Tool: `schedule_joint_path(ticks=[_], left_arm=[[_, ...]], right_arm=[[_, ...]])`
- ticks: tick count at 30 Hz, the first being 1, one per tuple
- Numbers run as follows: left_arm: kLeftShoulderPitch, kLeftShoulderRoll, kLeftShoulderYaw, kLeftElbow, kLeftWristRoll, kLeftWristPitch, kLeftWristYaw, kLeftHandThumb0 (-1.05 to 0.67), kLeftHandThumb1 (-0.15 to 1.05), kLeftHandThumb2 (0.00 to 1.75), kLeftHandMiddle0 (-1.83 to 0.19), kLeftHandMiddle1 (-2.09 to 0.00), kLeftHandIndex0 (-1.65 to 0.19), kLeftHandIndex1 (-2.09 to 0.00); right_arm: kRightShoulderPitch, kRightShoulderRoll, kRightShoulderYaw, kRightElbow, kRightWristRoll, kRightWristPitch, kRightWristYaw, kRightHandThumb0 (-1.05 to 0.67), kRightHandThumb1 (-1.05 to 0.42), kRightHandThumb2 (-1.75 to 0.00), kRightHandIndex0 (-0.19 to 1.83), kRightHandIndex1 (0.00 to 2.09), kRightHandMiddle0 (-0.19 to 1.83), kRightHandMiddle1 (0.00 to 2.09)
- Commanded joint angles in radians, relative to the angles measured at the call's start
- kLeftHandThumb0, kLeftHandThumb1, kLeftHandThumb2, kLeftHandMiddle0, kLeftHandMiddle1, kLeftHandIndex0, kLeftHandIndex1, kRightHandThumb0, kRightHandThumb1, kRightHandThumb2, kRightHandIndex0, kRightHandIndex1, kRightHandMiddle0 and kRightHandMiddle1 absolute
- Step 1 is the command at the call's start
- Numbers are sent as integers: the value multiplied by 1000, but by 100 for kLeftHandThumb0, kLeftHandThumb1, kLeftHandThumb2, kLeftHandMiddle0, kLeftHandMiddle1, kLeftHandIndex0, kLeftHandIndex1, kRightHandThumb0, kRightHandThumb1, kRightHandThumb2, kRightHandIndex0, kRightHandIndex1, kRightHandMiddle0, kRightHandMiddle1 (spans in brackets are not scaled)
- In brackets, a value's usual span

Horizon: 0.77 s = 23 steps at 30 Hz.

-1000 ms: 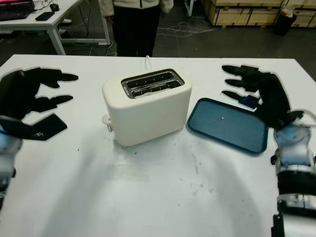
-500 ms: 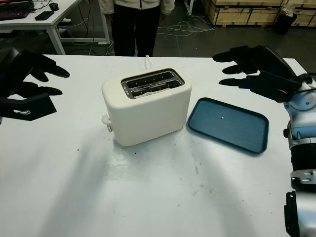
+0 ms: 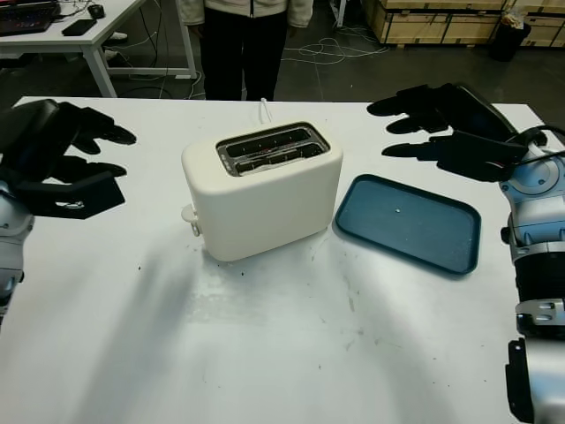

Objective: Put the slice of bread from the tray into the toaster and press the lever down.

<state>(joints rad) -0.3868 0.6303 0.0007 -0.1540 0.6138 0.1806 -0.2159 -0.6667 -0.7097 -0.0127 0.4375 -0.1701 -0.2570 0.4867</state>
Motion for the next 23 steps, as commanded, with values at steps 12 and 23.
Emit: schedule_joint_path(ticks=[12, 23], left_arm=[[21, -2, -22, -16, 14, 33, -13, -46, 70, 0, -88, -74, -111, -2], [36, -5, -20, -33, 8, 29, -8, -47, 70, 0, -89, -77, -112, -2]], right_arm=[[52, 18, 37, -96, -61, 17, -40, -49, -87, -1, 84, 1, 72, 1], [62, 18, 32, -111, -52, 18, -35, -49, -87, 0, 85, 1, 73, 1]])
